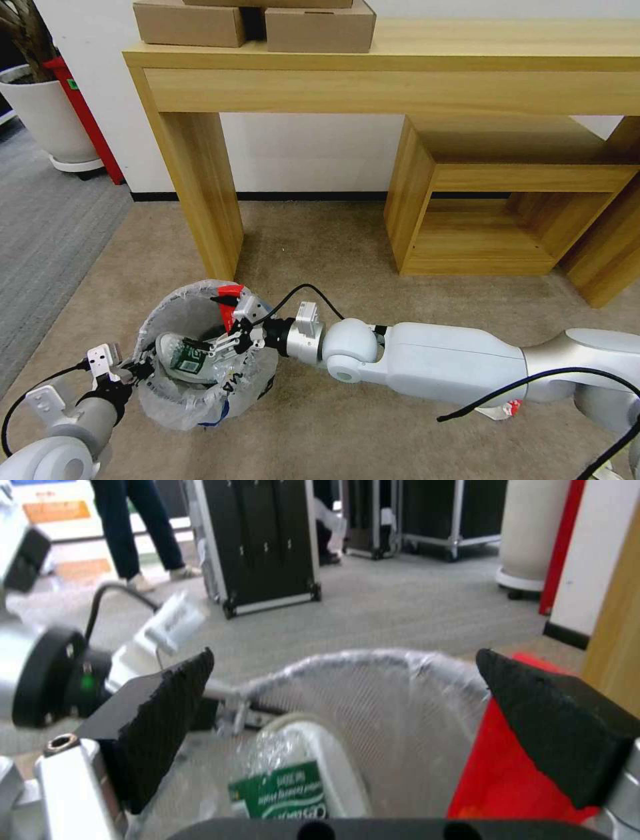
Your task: Pick up the trash bin and place the garbage on the floor into it.
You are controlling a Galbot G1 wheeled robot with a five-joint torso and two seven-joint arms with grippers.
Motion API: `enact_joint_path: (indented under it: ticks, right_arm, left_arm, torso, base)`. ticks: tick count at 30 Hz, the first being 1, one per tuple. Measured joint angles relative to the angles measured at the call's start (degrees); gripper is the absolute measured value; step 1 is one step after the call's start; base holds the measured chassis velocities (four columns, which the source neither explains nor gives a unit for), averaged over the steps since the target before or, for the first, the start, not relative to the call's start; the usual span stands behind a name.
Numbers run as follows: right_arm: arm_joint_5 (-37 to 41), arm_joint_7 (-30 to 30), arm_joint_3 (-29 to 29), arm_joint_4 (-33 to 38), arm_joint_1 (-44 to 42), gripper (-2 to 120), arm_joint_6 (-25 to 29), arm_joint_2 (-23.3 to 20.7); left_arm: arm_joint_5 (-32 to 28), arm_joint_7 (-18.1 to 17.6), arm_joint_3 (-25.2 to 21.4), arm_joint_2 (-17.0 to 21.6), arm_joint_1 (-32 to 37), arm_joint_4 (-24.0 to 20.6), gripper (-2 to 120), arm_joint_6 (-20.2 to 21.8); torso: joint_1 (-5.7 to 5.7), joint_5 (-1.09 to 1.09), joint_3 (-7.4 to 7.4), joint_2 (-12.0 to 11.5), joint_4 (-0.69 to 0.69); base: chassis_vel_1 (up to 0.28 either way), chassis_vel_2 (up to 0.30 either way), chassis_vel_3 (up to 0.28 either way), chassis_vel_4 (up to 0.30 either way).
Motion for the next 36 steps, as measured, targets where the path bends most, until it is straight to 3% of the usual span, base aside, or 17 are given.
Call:
enact_joint_path:
  ticks: [8, 12, 22, 31, 36]
  right_arm:
    - [0.32, 1.62, 3.85, 2.87, -1.75, 100, -0.56, -1.9]
    - [0.76, 3.22, 8.95, 4.02, -3.35, 100, -1.33, -3.05]
    - [1.93, 5.52, 29.78, 6.21, -12.69, 100, -4.32, -8.21]
    - [1.33, 5.52, 38.28, 8.68, -21.23, 100, -4.67, -10.46]
    - [0.43, 6.51, 47.89, 10.74, -27.44, 100, -4.58, -12.65]
  left_arm:
    - [0.01, -0.05, -0.12, 0.06, 0.32, -0.28, 1, 0.0]
    - [0.03, -0.08, -0.22, 0.25, 0.7, -0.74, 1, 0.03]
    - [-0.04, -0.16, -0.32, 0.52, 1.46, -2.04, 1, 0.11]
    - [0.04, -0.16, -0.34, 0.73, 2.1, -2.7, 1, 0.15]
    - [0.05, 0.37, -0.83, 0.18, 3.09, -3.76, 1, 0.18]
  torso:
    - [0.0, 0.0, 0.0, 0.0, 0.0]
    - [0.0, 0.0, 0.0, 0.0, 0.01]
    - [0.0, 0.0, 0.0, 0.0, 0.0]
    - [0.0, 0.01, 0.0, 0.0, 0.01]
    - [0.0, -0.01, 0.0, 0.0, -0.03]
  base:
    - [0.0, 0.0, 0.0, 0.0]
    - [0.0, 0.0, 0.0, 0.0]
    - [0.0, 0.0, 0.0, 0.0]
    - [0.0, 0.0, 0.0, 0.0]
    - [0.0, 0.0, 0.0, 0.0]
